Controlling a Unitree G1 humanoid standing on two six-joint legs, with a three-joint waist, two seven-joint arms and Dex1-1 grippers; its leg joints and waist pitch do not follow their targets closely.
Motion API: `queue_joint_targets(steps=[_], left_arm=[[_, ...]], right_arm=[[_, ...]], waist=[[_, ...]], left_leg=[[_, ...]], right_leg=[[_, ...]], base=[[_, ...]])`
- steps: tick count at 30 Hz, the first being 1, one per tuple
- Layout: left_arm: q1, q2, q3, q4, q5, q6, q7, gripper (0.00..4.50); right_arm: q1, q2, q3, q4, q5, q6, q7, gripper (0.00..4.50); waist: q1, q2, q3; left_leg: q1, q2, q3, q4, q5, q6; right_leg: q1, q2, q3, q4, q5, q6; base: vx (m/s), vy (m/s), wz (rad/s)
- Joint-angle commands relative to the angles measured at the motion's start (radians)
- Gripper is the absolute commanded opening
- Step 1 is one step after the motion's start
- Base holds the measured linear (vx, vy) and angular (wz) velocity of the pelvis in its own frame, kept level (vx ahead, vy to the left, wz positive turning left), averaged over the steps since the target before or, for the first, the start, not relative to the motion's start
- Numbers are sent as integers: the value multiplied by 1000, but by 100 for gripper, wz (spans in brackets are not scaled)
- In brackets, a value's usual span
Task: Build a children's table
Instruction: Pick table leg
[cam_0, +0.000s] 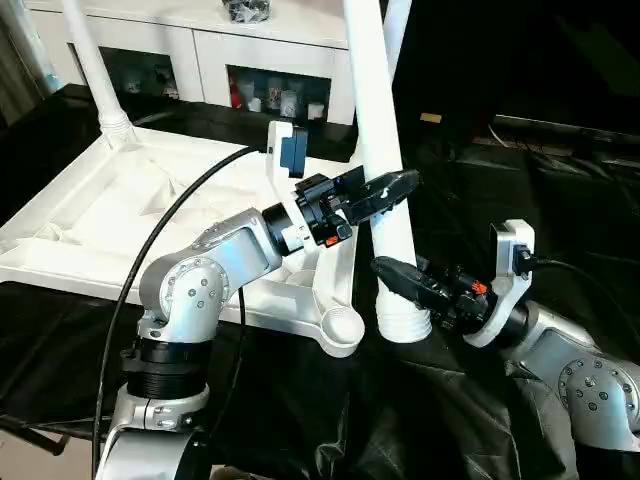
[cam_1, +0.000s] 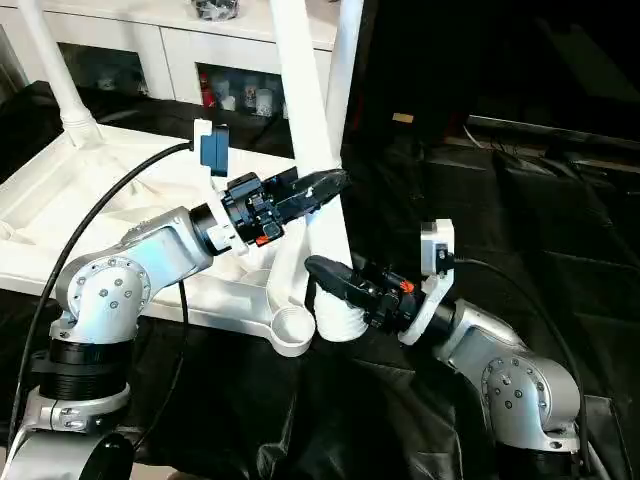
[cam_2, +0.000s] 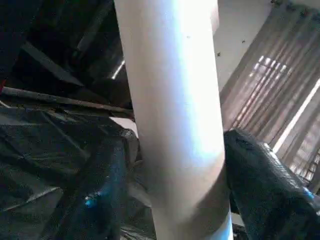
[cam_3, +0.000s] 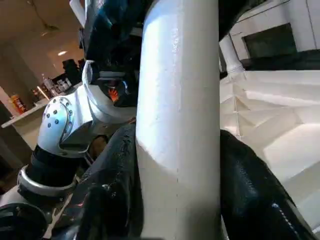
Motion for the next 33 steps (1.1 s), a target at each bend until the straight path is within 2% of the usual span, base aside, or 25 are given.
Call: queue_joint_targets(steps=[1, 5, 7, 11, 12, 14, 15, 19, 20, 22, 28, 29, 30, 33], left_arm=[[-12, -2, -5, -5, -14, -3, -4, 271], [-17, -4, 12, -2, -14, -12, 0, 240], [-19, -2, 14, 0, -11, -15, -1, 217], [-25, 8, 11, 2, 10, -33, 1, 203], [-27, 10, 9, 2, 14, -36, 0, 200], [-30, 19, 1, 2, 33, -47, -2, 200], [-30, 19, 1, 2, 33, -47, -2, 198], [-46, 63, -46, -1, 92, -77, -24, 193], [-52, 75, -58, 0, 107, -83, -26, 193], [-59, 91, -76, 1, 126, -91, -37, 190], [-80, 123, -104, 5, 172, -114, -50, 188], [-84, 132, -112, 4, 186, -120, -55, 188], [-84, 135, -115, 3, 192, -122, -58, 188], [-84, 138, -122, 1, 200, -128, -62, 188]], right_arm=[[-5, -13, 5, -17, -1, -18, 0, 188], [-8, -18, 15, -13, -6, -28, -1, 188], [-9, -20, 18, -12, -11, -32, -1, 188], [-25, -27, 35, -2, -50, -50, -23, 188], [-30, -26, 35, 4, -50, -45, -29, 244], [-38, -28, 32, 8, -42, -40, -30, 244], [-38, -28, 32, 8, -42, -40, -30, 258], [-83, -50, 71, 11, -128, -78, -82, 298], [-96, -57, 83, 17, -151, -84, -92, 298], [-108, -67, 92, 15, -154, -65, -97, 306], [-139, -98, 116, 0, -165, -26, -111, 306], [-151, -113, 137, 4, -199, -25, -126, 306], [-154, -117, 144, 7, -211, -26, -129, 306], [-164, -126, 167, 24, -248, -27, -147, 306]], waist=[[3, 1, -57], [4, 2, -58], [3, -2, -58], [2, -2, -57], [2, -1, -57], [2, 0, -58], [2, -1, -59], [1, 3, -59], [1, 3, -59], [1, 5, -60], [2, 6, -62], [3, 9, -62], [1, 6, -62], [1, 7, -62]], left_leg=[[-2, 10, 9, -71, -48, -4], [-2, 10, 9, -70, -44, -3], [-3, 9, 10, -70, -43, -2], [-4, 9, 10, -70, -44, -4], [-3, 8, 10, -71, -44, -5], [-1, 9, 10, -69, -39, -3], [-2, 9, 10, -70, -32, -3], [1, 8, 9, -70, -22, -13], [0, 9, 9, -70, -22, -16], [2, 8, 10, -70, -24, -21], [1, 7, 10, -68, -5, -23], [1, 7, 10, -67, -6, -25], [1, 6, 10, -68, -11, -29], [1, 6, 10, -68, -16, -33]], right_leg=[[54, -53, 28, -80, -7, -177], [55, -53, 28, -79, 0, -179], [55, -52, 28, -79, 4, -180], [54, -52, 28, -80, -12, -173], [54, -52, 28, -80, -16, -170], [54, -52, 28, -79, -6, -169], [54, -51, 28, -78, 3, -170], [54, -50, 27, -76, 19, -159], [54, -50, 28, -76, 20, -157], [54, -49, 29, -75, 27, -153], [58, -47, 28, -68, 94, -174], [57, -48, 28, -68, 96, -176], [58, -46, 27, -69, 89, -173], [59, -48, 29, -68, 84, -177]], base=[[0, 0, 0], [0, 0, 0], [0, 0, 0], [0, 0, 0], [0, 0, 0], [0, 0, 0], [0, 0, 0], [0, 0, 0], [0, 0, 0], [0, 0, 0], [0, 0, 0], [0, 0, 0], [0, 0, 0], [0, 0, 0]])
